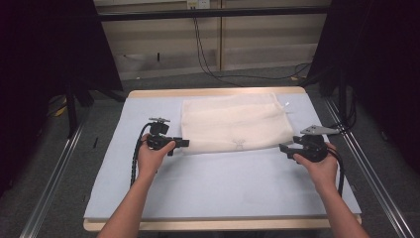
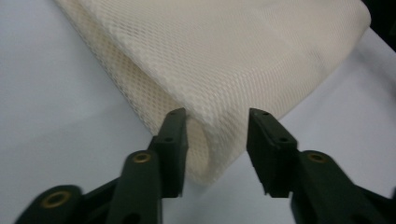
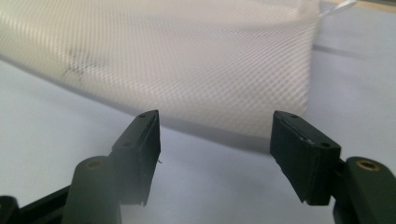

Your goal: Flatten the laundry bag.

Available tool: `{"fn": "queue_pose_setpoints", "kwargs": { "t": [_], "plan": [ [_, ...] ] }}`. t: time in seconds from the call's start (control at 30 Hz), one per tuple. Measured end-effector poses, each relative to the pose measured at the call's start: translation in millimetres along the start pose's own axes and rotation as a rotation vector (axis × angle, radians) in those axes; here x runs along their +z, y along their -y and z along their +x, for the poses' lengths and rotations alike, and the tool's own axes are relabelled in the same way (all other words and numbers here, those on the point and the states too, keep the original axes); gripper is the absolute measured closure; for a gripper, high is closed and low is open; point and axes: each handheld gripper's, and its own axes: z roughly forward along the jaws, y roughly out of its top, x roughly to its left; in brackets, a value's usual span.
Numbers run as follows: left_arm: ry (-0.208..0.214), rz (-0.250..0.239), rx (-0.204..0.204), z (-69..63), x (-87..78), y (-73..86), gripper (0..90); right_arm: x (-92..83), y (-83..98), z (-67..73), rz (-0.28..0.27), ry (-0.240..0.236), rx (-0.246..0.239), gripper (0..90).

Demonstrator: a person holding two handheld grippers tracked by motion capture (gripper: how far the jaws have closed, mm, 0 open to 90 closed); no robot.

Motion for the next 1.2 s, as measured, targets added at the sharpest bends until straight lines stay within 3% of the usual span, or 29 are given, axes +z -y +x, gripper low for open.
{"fn": "queue_pose_setpoints", "kwargs": {
  "t": [0.17, 0.23, 0.27, 0.4, 0.43, 0.47, 0.57, 0.63, 0.77, 0.8, 0.83, 0.9, 0.97, 1.03, 1.2],
  "plan": [
    [-0.024, -0.049, -0.004, 2.5, 2.2, -4.2, 48.3, 3.2, -14.9, -16.6, -0.019, 0.035, 0.047, 35.4],
    [-0.032, -0.042, -0.004, 3.3, 3.5, -5.4, 45.2, 5.3, -17.2, -20.3, -0.024, 0.032, 0.062, 35.4],
    [-0.059, -0.020, 0.003, 3.7, 7.1, -10.0, 44.2, 12.1, -22.5, -26.1, -0.024, 0.024, 0.079, 37.8],
    [-0.071, -0.049, -0.035, 9.9, 12.6, -15.7, 43.3, 24.9, -30.8, -34.0, -0.013, 0.033, 0.098, 38.6],
    [-0.073, -0.030, -0.048, 12.9, 14.9, -16.8, 43.0, 28.4, -32.6, -35.6, -0.009, 0.032, 0.105, 39.9],
    [-0.083, -0.018, -0.048, 15.5, 17.0, -17.5, 42.2, 31.8, -34.3, -37.1, 0.000, 0.023, 0.119, 40.8],
    [-0.059, -0.035, -0.059, 19.6, 22.4, -20.1, 42.4, 42.1, -37.6, -41.9, 0.001, 0.036, 0.136, 41.7],
    [-0.090, -0.034, -0.046, 19.8, 27.1, -23.0, 42.4, 49.8, -38.4, -46.1, -0.002, 0.023, 0.154, 43.3],
    [-0.083, -0.072, -0.076, 21.9, 31.5, -23.5, 52.7, 61.4, -38.8, -48.3, 0.006, 0.025, 0.203, 50.9],
    [-0.056, -0.069, -0.086, 22.3, 31.8, -23.2, 61.9, 62.9, -38.3, -48.1, 0.002, 0.014, 0.212, 57.2],
    [-0.035, -0.073, -0.099, 21.9, 32.0, -23.1, 65.3, 63.7, -37.9, -47.2, 0.003, 0.007, 0.218, 58.3],
    [-0.001, -0.068, -0.087, 19.9, 30.1, -23.3, 75.0, 62.4, -37.5, -46.1, 0.008, -0.021, 0.228, 75.4],
    [0.006, -0.073, -0.067, 16.7, 26.7, -23.8, 79.5, 57.0, -38.7, -45.6, 0.009, -0.049, 0.237, 80.9],
    [0.022, -0.073, -0.049, 12.6, 23.0, -24.1, 81.5, 49.9, -40.2, -44.5, 0.000, -0.059, 0.237, 82.6],
    [0.013, -0.056, 0.015, 4.1, 10.5, -22.6, 83.1, 29.9, -35.2, -42.1, -0.052, -0.064, 0.187, 82.5]
  ]
}}
